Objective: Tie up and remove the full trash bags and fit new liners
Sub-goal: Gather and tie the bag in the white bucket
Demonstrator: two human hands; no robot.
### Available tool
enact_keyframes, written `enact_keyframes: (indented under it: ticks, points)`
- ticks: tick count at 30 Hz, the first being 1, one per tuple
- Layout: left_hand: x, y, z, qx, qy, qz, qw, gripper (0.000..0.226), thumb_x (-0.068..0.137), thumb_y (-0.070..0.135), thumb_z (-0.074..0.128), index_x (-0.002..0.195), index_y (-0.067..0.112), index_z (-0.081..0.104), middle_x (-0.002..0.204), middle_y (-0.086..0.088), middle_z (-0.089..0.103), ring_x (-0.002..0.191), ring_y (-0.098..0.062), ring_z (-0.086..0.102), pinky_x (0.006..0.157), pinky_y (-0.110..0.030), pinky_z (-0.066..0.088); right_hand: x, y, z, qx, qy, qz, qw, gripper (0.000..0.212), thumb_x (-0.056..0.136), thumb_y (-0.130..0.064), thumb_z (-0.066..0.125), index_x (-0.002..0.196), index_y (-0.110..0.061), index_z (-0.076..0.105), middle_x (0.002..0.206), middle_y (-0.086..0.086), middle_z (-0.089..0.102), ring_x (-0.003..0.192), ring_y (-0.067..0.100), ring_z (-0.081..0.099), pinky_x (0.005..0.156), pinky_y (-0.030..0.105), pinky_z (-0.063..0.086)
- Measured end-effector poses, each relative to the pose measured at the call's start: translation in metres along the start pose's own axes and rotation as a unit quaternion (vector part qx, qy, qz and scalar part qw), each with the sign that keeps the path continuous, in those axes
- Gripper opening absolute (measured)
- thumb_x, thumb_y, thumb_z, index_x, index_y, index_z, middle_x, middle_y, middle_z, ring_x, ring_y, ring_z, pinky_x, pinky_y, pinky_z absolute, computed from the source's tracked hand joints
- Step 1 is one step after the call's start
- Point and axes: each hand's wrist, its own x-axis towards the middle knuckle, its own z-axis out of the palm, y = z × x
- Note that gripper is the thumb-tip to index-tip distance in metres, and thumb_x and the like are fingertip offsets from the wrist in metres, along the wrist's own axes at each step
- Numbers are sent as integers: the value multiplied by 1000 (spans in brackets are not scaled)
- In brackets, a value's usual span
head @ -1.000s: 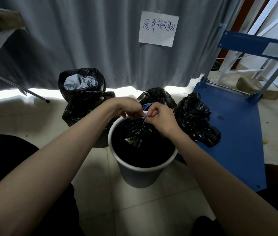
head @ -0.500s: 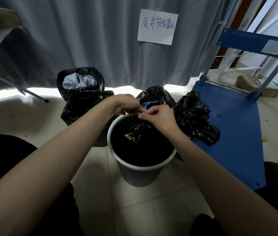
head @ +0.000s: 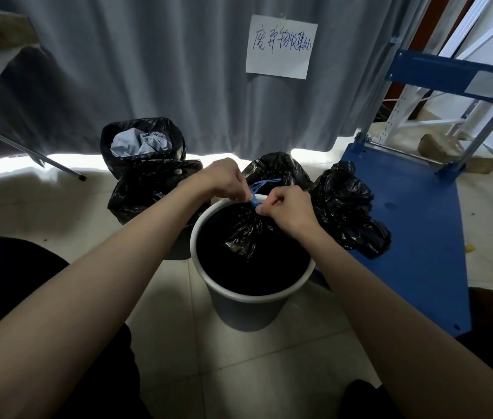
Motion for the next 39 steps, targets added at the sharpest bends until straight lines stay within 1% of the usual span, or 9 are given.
enact_keyframes:
  ticks: [3,6,12,18,22,25,28,32,39]
  points:
    - [5,0,9,63,104,35,992,12,77,8,69,77,15,78,75,2,72,73,-12,65,74,-29,54,2,3,5,-38,-27,-20,999,22,73,-13,83,59,-16,67,68,-6,69,74,8,66,75,26,54]
    - [7,-2,21,77,170,58,981,21,71,5,56,69,17,73,76,-2,72,77,-21,66,75,-35,55,1,5,10,-80,-70,-21,994,14,78,-6,74,65,-8,71,64,-10,69,64,-8,62,62,9,49]
    - [3,-5,32,124,258,111,952,13,76,7,60,73,16,68,84,0,65,82,-21,60,67,-30,45,2,9,7,-88,-91,-23,992,17,79,-8,75,64,-8,67,65,-8,64,64,2,59,68,26,51]
    - [3,-9,16,127,259,130,949,9,84,19,70,87,25,75,93,7,60,83,-19,63,73,-30,46,2,24,2,-123,-81,-14,989,65,61,-37,90,101,-17,42,109,1,39,96,20,48,84,41,47]
    - [1,-10,13,147,249,101,952,23,80,23,72,98,19,58,109,-4,53,89,-26,59,77,-38,49,5,29,3,-181,-136,19,974,34,76,-23,80,99,-25,55,104,0,55,104,25,57,92,42,50]
    - [-1,-10,4,112,73,38,990,24,74,25,79,91,20,64,90,0,66,83,-24,68,72,-32,52,2,31,6,-201,-121,14,972,11,87,-18,67,95,-20,60,98,1,55,100,27,58,87,41,51]
    - [-7,-8,15,108,-102,-16,989,59,68,41,86,118,21,62,103,-6,71,80,-23,71,77,-35,59,4,29,3,-194,-92,-3,977,6,90,-18,59,94,-18,54,103,6,52,92,30,55,76,39,46]
    - [-9,-14,51,196,-15,46,979,42,83,35,71,121,18,63,117,-10,66,108,-32,61,86,-33,46,-2,26,4,-172,-90,-18,981,10,95,-18,54,99,-19,45,108,7,40,93,30,47,79,35,39]
    - [-34,11,31,182,117,82,973,21,92,28,51,102,14,62,110,-17,65,104,-40,59,81,-40,46,-9,-7,-8,-98,-15,-80,992,16,90,-12,49,93,-22,38,101,16,55,92,36,53,73,35,34]
